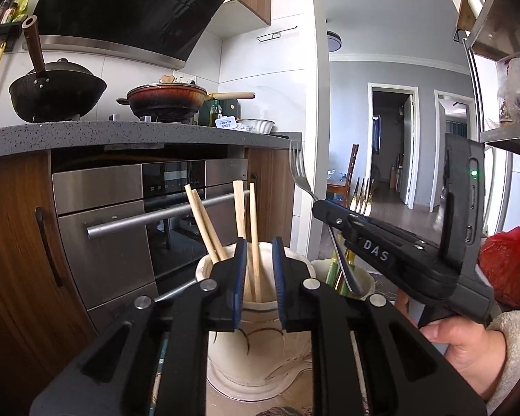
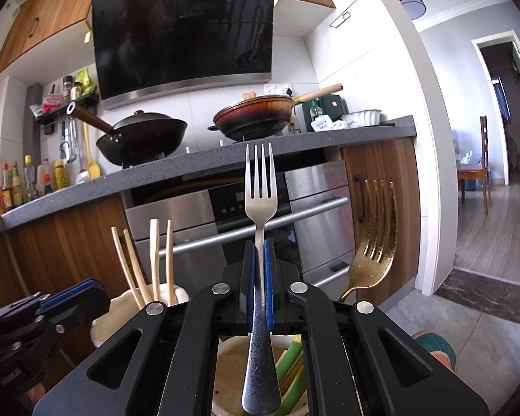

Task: Organize utensils
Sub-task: 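Release the chopstick into the tall cup while the right tool drops the silver fork into the short cup, then grasp the last chopstick with the left tool while the right tool grasps the silver spoon, then lift the chopstick over the tall cup while the right tool carries the spoon over the short cup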

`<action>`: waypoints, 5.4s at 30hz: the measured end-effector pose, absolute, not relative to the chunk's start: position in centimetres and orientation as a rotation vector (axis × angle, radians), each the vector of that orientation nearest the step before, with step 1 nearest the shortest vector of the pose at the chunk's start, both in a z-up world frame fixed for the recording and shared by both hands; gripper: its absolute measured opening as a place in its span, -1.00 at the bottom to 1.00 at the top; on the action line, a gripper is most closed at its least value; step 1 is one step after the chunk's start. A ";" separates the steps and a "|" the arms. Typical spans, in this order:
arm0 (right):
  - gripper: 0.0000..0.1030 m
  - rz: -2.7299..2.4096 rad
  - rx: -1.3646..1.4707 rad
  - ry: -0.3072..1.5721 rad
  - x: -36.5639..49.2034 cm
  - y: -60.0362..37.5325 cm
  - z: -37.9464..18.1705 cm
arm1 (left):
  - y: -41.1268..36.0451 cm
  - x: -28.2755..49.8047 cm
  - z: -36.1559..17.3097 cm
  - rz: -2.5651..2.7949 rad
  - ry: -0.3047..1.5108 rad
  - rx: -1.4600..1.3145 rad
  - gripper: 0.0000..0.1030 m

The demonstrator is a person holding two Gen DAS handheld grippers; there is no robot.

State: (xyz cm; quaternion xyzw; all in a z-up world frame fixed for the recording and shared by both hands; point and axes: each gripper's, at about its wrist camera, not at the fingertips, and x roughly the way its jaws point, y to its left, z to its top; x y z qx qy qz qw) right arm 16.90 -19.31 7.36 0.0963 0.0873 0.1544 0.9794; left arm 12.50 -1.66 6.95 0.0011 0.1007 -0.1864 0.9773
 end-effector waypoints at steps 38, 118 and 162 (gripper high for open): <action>-0.88 0.356 0.113 0.342 12.7 -18.8 5.3 | 2.2 9.5 3.9 -0.223 0.433 -0.094 -0.32; 0.85 0.425 0.109 0.634 5.0 -19.4 0.7 | -0.2 3.4 -3.1 -0.172 0.788 0.001 -0.91; -0.96 0.537 -0.049 0.818 1.4 -15.9 -0.9 | 3.5 2.8 -1.9 -0.273 0.629 -0.182 -0.91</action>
